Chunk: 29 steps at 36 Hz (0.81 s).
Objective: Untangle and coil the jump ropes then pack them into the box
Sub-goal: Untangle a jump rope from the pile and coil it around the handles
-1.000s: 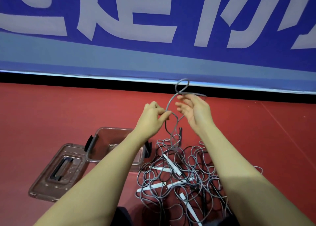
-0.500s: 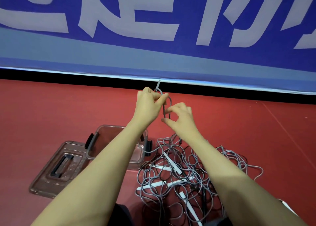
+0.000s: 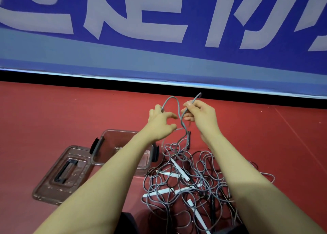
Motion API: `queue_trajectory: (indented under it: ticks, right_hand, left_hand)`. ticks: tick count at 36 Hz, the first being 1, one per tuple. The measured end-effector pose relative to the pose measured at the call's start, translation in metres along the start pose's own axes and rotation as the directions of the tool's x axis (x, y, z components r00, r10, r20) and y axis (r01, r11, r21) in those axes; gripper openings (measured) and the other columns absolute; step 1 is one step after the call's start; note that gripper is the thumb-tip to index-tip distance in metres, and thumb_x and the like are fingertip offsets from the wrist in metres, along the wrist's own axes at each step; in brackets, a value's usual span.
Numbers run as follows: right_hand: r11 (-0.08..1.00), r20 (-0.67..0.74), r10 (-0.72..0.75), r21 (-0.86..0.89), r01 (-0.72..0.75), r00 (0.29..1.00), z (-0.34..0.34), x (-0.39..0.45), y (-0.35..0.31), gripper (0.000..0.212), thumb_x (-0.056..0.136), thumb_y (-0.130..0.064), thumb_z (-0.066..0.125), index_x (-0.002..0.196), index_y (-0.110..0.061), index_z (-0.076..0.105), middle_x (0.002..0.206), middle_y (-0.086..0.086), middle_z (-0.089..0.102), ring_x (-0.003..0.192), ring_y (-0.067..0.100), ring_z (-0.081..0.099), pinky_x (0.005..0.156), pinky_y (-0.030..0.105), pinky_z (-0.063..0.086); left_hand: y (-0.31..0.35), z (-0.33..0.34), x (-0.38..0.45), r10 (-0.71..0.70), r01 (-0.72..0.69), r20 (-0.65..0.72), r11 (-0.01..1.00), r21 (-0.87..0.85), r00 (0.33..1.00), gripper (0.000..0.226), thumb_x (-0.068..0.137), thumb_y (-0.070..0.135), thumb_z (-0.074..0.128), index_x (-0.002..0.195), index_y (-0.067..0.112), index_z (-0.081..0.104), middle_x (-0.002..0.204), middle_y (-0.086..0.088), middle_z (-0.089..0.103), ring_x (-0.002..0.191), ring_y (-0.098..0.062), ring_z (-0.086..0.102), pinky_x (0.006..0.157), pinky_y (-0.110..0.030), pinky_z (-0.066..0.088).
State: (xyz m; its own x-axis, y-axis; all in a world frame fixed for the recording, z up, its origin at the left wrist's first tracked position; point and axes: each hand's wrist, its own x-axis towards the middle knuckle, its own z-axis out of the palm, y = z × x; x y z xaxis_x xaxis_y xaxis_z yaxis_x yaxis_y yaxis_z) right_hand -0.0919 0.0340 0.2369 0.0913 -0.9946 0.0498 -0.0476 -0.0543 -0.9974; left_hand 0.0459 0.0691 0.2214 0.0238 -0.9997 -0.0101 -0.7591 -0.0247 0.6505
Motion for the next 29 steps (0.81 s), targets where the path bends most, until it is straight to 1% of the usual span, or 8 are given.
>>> queue_trajectory:
  ticks: [4, 8, 14, 19, 21, 24, 27, 29]
  right_hand:
    - [0.979, 0.016, 0.074, 0.188, -0.076, 0.997, -0.002, -0.002, -0.009, 0.018, 0.097, -0.014, 0.051, 0.084, -0.01, 0.062, 0.073, 0.004, 0.066, 0.053, 0.005, 0.06, 0.059, 0.021, 0.055]
    - [0.979, 0.001, 0.072, 0.19, -0.071, 0.997, -0.001, -0.003, -0.013, 0.017, 0.098, -0.014, 0.049, 0.085, -0.011, 0.061, 0.077, 0.006, 0.066, 0.058, 0.011, 0.063, 0.059, 0.024, 0.056]
    - [0.974, -0.002, 0.045, 0.223, -0.043, 0.999, 0.001, -0.006, -0.017, 0.017, 0.1, -0.015, 0.044, 0.087, -0.011, 0.054, 0.075, 0.009, 0.063, 0.058, 0.015, 0.066, 0.055, 0.028, 0.057]
    - [0.929, 0.03, 0.063, 0.363, -0.069, 0.998, -0.001, -0.003, -0.01, 0.011, 0.099, -0.017, 0.048, 0.098, -0.011, 0.057, 0.088, 0.01, 0.062, 0.076, 0.017, 0.064, 0.07, 0.033, 0.059]
    - [0.947, 0.084, 0.099, 0.298, -0.12, 0.992, -0.001, -0.004, -0.003, 0.006, 0.096, -0.012, 0.052, 0.099, -0.008, 0.056, 0.093, 0.011, 0.061, 0.079, 0.016, 0.061, 0.073, 0.031, 0.058]
    - [0.989, 0.244, 0.14, 0.004, -0.146, 0.96, 0.002, -0.008, 0.007, 0.015, 0.092, -0.004, 0.056, 0.107, -0.009, 0.055, 0.098, 0.009, 0.061, 0.077, 0.013, 0.059, 0.072, 0.026, 0.054]
    - [0.947, 0.39, 0.102, -0.32, 0.031, 0.915, 0.005, -0.012, 0.01, 0.018, 0.089, -0.006, 0.061, 0.105, -0.013, 0.062, 0.102, 0.003, 0.062, 0.081, 0.015, 0.055, 0.073, 0.024, 0.046]
    - [0.84, 0.415, 0.075, -0.517, 0.167, 0.907, 0.004, -0.011, 0.012, 0.011, 0.088, -0.019, 0.064, 0.098, -0.021, 0.067, 0.105, -0.003, 0.063, 0.092, 0.014, 0.054, 0.08, 0.026, 0.041]
  left_hand:
    - [-0.001, 0.008, -0.004, 0.046, -0.041, 0.045, 0.993, -0.107, 0.998, 0.024, 0.087, 0.04, 0.064, 0.109, 0.031, 0.065, 0.101, -0.002, 0.029, 0.105, -0.019, 0.029, 0.099, -0.027, 0.026]
    - [0.003, 0.011, -0.004, 0.112, -0.107, 0.008, 0.966, -0.237, 0.994, 0.013, 0.088, 0.026, 0.065, 0.097, 0.019, 0.069, 0.093, 0.001, 0.037, 0.101, -0.015, 0.035, 0.088, -0.021, 0.028]
    - [-0.001, 0.011, 0.001, 0.171, -0.193, -0.143, 0.969, -0.154, 0.975, 0.011, 0.088, 0.021, 0.065, 0.081, 0.014, 0.067, 0.075, 0.006, 0.037, 0.067, -0.003, 0.039, 0.064, -0.022, 0.026]
    - [-0.003, 0.007, 0.007, 0.11, -0.131, -0.251, 0.989, -0.068, 0.962, 0.023, 0.091, 0.029, 0.06, 0.073, 0.016, 0.064, 0.073, 0.002, 0.051, 0.07, -0.017, 0.048, 0.066, -0.031, 0.036]
    - [-0.004, 0.001, 0.01, 0.066, -0.103, -0.314, 0.99, -0.101, 0.947, 0.024, 0.091, 0.033, 0.059, 0.072, 0.021, 0.063, 0.073, 0.002, 0.057, 0.072, -0.02, 0.053, 0.068, -0.032, 0.041]
    - [-0.002, -0.009, 0.012, 0.049, -0.099, -0.363, 0.988, -0.12, 0.931, 0.025, 0.091, 0.036, 0.058, 0.075, 0.02, 0.068, 0.071, 0.004, 0.058, 0.073, -0.02, 0.054, 0.066, -0.031, 0.04]
    - [0.003, -0.017, 0.012, 0.08, -0.117, -0.382, 0.99, -0.074, 0.921, 0.027, 0.092, 0.037, 0.058, 0.076, 0.018, 0.07, 0.075, 0.005, 0.058, 0.072, -0.016, 0.05, 0.064, -0.029, 0.035]
    - [0.006, -0.021, 0.011, 0.078, -0.117, -0.397, 0.99, -0.075, 0.914, 0.029, 0.091, 0.038, 0.058, 0.074, 0.018, 0.071, 0.075, 0.005, 0.063, 0.072, -0.017, 0.054, 0.064, -0.03, 0.04]
